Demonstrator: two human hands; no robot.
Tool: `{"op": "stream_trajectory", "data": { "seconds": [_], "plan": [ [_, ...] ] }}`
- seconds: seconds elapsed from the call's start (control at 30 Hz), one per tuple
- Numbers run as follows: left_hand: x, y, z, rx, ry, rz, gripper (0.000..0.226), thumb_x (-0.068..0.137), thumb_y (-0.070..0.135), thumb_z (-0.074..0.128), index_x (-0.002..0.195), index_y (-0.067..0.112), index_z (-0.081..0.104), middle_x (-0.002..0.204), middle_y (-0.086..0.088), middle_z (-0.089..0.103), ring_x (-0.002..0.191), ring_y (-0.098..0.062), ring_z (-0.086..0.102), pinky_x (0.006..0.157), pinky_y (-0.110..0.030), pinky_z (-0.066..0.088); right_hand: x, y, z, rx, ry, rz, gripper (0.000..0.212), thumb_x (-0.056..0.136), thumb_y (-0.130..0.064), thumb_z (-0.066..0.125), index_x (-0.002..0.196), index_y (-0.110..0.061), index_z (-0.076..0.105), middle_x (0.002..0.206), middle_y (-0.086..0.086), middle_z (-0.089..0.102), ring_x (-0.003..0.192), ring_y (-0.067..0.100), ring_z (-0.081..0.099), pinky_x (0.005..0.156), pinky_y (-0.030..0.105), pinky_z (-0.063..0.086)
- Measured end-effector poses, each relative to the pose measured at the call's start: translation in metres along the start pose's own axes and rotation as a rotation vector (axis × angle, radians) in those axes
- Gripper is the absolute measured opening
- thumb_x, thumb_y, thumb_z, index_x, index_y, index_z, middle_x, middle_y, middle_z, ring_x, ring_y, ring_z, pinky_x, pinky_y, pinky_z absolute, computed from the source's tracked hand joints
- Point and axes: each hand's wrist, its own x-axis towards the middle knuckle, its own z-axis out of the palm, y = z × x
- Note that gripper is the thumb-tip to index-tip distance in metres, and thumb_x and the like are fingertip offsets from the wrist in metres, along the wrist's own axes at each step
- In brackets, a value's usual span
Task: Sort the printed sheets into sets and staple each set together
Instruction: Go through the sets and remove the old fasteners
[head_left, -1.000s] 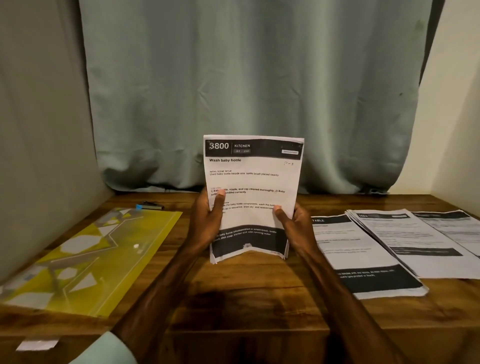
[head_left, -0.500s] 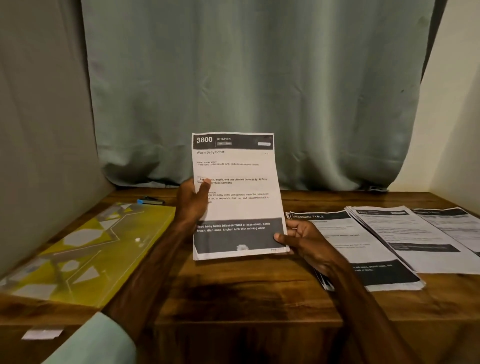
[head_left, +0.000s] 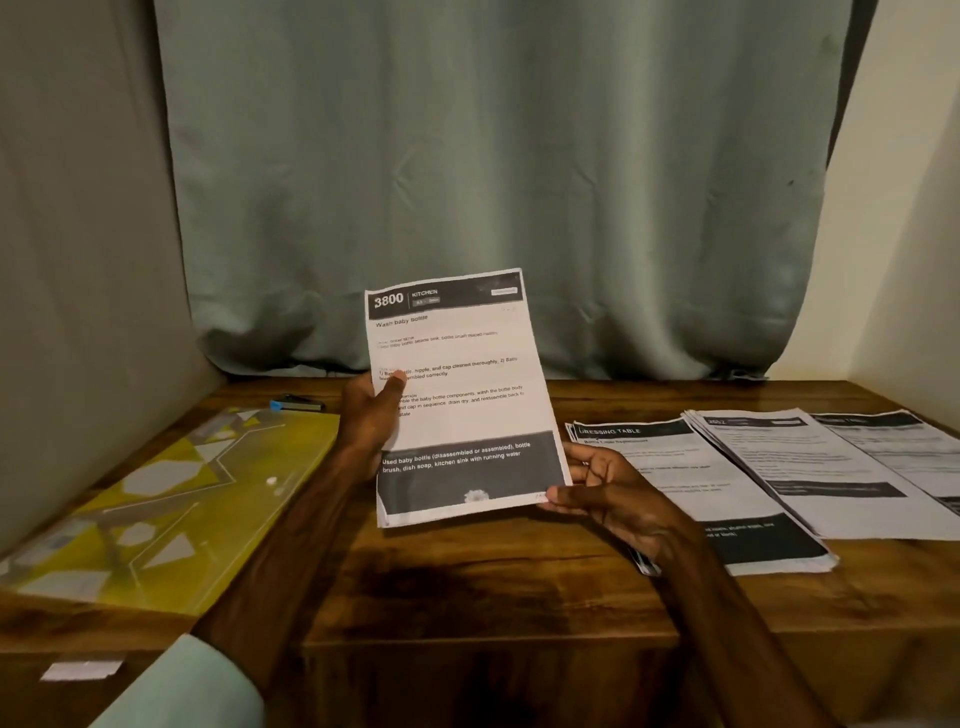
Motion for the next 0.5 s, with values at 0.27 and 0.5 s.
{"op": "stream_trajectory", "data": {
  "seconds": [0.27, 0.5],
  "plan": [
    [-0.026, -0.021, 0.015, -0.179, 0.227, -0.106, 0.025, 0.105, 0.015, 0.057, 0.127, 0.004, 0.062, 0.119, -0.012, 0.071, 0.091, -0.026, 0.072, 0.072, -0.033, 0.058, 0.019, 0.015, 0.048, 0.475, 0.301, -0.169, 0.046, 0.085, 0.005, 0.068, 0.129, -0.004, 0.061, 0.121, 0.018, 0.073, 0.112, 0.034, 0.070, 0.087, 0.047, 0.062],
    [-0.028, -0.027, 0.005, -0.186, 0.112, -0.119, 0.024, 0.091, 0.012, 0.076, 0.113, 0.009, 0.067, 0.105, -0.005, 0.077, 0.088, -0.018, 0.077, 0.074, -0.035, 0.063, 0.023, 0.005, 0.053, 0.238, 0.603, -0.321, 0.037, 0.089, 0.000, 0.072, 0.123, -0.010, 0.064, 0.111, 0.010, 0.077, 0.099, 0.027, 0.075, 0.085, 0.041, 0.060]
  ]
}}
